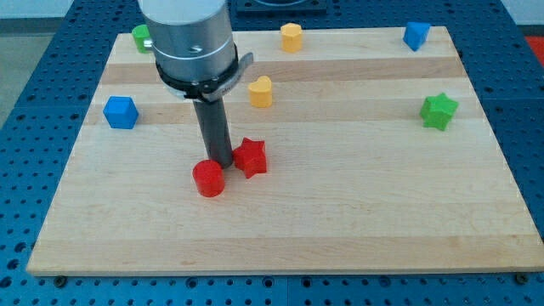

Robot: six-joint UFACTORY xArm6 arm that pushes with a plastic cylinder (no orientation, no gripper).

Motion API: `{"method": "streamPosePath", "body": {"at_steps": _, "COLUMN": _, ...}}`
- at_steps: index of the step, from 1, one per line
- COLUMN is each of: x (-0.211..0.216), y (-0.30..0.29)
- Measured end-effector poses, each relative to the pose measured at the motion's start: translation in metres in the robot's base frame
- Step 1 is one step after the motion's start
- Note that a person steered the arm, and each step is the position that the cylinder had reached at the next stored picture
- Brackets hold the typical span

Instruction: Separate red circle from red star

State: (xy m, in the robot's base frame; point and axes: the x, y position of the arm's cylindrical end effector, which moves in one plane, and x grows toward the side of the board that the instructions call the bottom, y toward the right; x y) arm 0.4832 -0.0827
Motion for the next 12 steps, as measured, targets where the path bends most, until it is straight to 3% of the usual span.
{"method": "streamPosePath", "body": {"at_steps": 6, "x": 0.099, "y": 0.001}}
{"method": "streamPosePath", "body": {"at_steps": 12, "x": 0.083, "y": -0.023}}
